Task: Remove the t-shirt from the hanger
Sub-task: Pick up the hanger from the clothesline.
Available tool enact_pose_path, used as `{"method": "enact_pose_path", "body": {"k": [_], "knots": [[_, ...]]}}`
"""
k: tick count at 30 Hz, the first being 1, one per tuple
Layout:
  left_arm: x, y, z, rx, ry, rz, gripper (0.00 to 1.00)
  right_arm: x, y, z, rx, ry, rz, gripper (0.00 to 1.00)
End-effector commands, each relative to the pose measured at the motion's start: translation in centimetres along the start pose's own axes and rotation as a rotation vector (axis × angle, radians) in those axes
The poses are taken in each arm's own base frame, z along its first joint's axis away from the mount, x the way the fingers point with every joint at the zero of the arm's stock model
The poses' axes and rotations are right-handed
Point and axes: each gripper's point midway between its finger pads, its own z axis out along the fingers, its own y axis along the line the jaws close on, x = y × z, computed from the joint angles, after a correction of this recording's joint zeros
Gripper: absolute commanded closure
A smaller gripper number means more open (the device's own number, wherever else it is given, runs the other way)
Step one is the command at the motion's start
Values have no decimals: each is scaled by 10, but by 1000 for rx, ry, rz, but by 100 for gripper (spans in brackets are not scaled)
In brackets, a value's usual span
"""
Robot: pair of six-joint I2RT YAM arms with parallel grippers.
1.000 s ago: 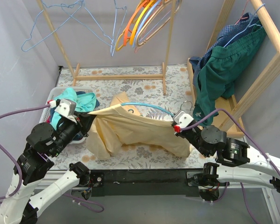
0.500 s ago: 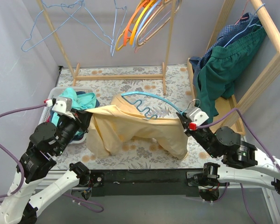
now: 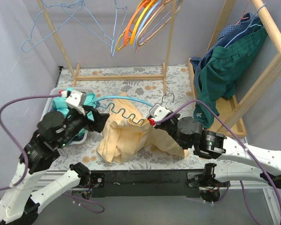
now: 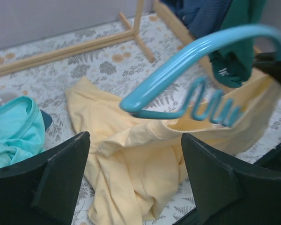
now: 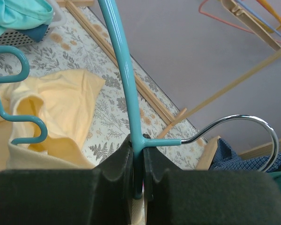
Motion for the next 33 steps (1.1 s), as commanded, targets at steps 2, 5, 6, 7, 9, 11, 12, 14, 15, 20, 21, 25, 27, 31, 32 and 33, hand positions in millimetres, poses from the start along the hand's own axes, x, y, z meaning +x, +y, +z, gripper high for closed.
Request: {"method": "enact_pose_path", "body": {"k": [2,5,6,7,9,11,12,14,15,20,21,25,27,31,32,33], "knots": [[-47,-29,-53,181,-95,35,19,-7,-21,4,69,-49,64,99],[-28,-25,-47,165,12,57,17,3,-21,6,45,-33,65,99],[-20,-24,-46,160,43,62,17,2,-16,5,8,-46,60,99],[-18,-24,-44,160,54,64,17,6,-14,3,-16,-39,49,99],[-13,-31,-42,201,71,77,16,4,-10,-2,-67,-56,34,99],[-9,-36,-39,230,87,81,15,7,-5,-7,-120,-50,9,99],[-8,-37,-38,237,94,84,15,3,1,-12,-172,-76,8,99],[-6,-36,-33,229,108,92,15,2,7,-19,-232,-78,-2,99],[-8,-35,-32,220,103,92,15,-2,13,-23,-277,-98,-2,99],[-12,-46,-31,279,103,91,15,0,24,-33,-365,-94,-9,99],[-11,-47,-30,288,106,88,15,-1,26,-34,-378,-99,-9,99],[10,-58,-24,351,175,59,28,-6,24,-36,-374,-123,0,99],[21,-62,-23,371,218,35,39,-9,20,-36,-359,-134,4,99],[34,-67,-27,404,248,10,52,-12,17,-37,-350,-145,2,99],[34,-69,-29,421,248,6,55,-11,18,-36,-351,-143,0,99],[34,-70,-30,426,247,4,56,-13,16,-37,-345,-148,2,99]]}}
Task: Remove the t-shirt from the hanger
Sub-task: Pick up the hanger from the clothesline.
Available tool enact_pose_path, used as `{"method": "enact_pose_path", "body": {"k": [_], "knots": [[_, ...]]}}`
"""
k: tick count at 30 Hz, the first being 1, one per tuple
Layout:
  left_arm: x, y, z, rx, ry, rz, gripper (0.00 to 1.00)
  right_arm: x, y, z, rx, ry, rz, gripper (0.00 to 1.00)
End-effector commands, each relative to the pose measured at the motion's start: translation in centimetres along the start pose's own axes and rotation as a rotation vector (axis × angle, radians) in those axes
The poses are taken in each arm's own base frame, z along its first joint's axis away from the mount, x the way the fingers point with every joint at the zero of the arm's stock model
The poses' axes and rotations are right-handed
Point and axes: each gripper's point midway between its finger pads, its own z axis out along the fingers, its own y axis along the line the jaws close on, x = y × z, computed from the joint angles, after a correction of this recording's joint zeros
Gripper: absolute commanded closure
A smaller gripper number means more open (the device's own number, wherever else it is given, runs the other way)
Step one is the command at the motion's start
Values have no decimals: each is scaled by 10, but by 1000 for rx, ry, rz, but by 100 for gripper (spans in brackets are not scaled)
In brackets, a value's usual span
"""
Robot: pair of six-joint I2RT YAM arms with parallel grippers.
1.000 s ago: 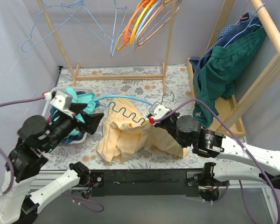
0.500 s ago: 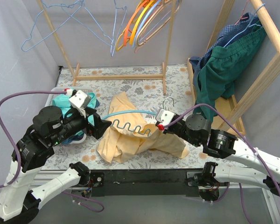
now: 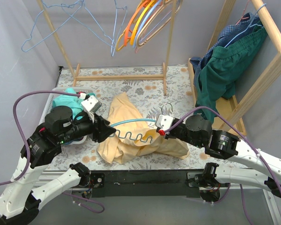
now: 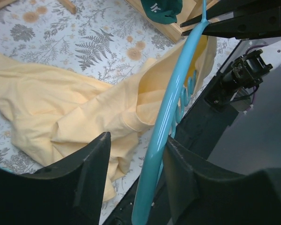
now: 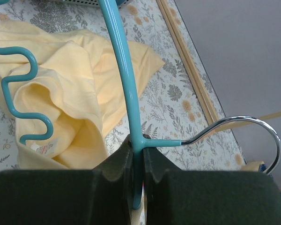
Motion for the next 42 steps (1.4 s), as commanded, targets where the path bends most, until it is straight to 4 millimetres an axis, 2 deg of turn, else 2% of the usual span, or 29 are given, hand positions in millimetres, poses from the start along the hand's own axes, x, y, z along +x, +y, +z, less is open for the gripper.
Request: {"method": "enact_pose_path", "body": {"k": [1,3,4,5,6,8,12,13,14,15,16,19,24,27,30,33,38,42], "knots": [[8,-11,-4,57,21,-26,58,-48,-24,-16,57,-164,30,99],[7,-12,-5,60,19,-23,70,-47,-25,-17,61,-163,31,99],[6,-11,-5,59,19,-23,88,-47,-25,-18,65,-166,32,99],[6,-11,-5,56,17,-23,97,-47,-25,-18,65,-166,32,99],[3,-11,-5,57,10,-20,100,-47,-26,-20,71,-168,33,99],[-1,-9,-7,39,-6,-12,100,-47,-27,-20,78,-171,38,99],[-28,1,-26,-51,-132,17,100,-42,-40,-25,163,-163,90,97],[-36,1,-33,-63,-170,24,100,-41,-44,-25,188,-164,104,89],[-44,1,-37,-73,-204,29,100,-40,-47,-27,209,-167,117,73],[-48,0,-43,-77,-227,38,100,-41,-51,-29,236,-179,144,65],[-54,1,-51,-95,-259,43,100,-42,-54,-30,252,-187,158,52],[-61,5,-58,-128,-278,45,100,-45,-59,-36,288,-228,211,40],[-56,15,-59,-181,-248,52,100,-50,-56,-46,273,-285,247,34],[-67,20,-71,-229,-295,57,100,-40,-50,-42,259,-247,254,33],[-75,34,-86,-333,-316,56,100,-29,-38,-33,226,-213,277,33],[-81,42,-98,-398,-314,71,100,-9,-22,-20,199,-165,317,33],[-91,50,-120,-473,-373,63,100,38,8,4,175,-37,390,33],[-96,57,-135,-536,-414,65,100,53,18,10,183,-3,464,34]]}}
